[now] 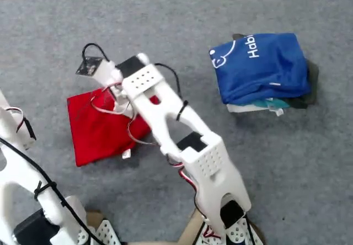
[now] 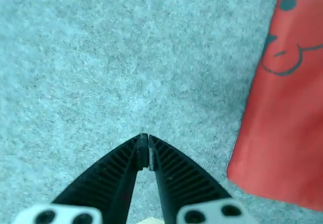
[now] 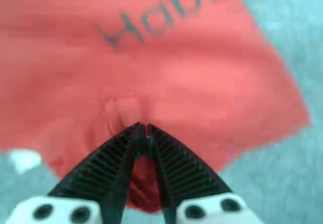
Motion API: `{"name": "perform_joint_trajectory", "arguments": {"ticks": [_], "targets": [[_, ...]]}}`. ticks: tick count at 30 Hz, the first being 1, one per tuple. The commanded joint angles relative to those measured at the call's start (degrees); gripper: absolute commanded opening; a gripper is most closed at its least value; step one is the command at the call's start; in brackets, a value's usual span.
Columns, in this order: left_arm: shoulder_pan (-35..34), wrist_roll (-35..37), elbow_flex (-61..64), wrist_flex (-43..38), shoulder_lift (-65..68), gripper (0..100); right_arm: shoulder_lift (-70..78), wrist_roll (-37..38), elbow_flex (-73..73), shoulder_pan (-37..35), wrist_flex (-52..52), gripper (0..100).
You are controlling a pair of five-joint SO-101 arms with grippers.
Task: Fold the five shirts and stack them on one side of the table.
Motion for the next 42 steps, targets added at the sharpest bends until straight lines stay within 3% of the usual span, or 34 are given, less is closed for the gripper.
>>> {"name": "perform_joint_trajectory", "arguments": {"ticks": [1,6,12,18,21,26,29,34,38,42], "targets": [[-0.3,0.0,0.0,-1.2,-1.8,3,-0.7,0.5,-6.5,2.8,9.1,1.4],[1.0,0.0,0.0,-1.2,-1.8,3,-4.1,4.0,3.2,8.1,9.8,1.4],[1.3,0.0,2.2,-2.4,-1.8,3,-21.1,10.6,25.4,12.9,9.2,1.3],[2.6,0.0,2.0,-2.4,-1.8,3,-33.8,11.3,27.6,15.2,5.5,1.4],[7.7,0.2,1.9,-2.8,-1.8,3,-34.3,5.4,27.8,10.6,1.1,1.5],[14.4,7.7,1.8,-15.8,0.2,3,-28.7,-8.7,30.5,2.1,-6.9,1.5],[19.8,15.1,-0.7,-23.3,4.3,3,-23.5,-9.9,35.0,3.2,-9.9,1.4],[31.6,15.6,-5.5,-29.3,19.1,3,-18.9,-8.0,37.3,6.6,-13.4,1.4],[30.2,15.7,-10.8,-38.5,37.2,3,-18.7,-6.7,37.6,6.4,-15.1,1.4],[27.4,16.8,-22.5,-28.4,44.9,3,-22.2,-6.5,37.0,7.9,-12.7,1.4]]}}
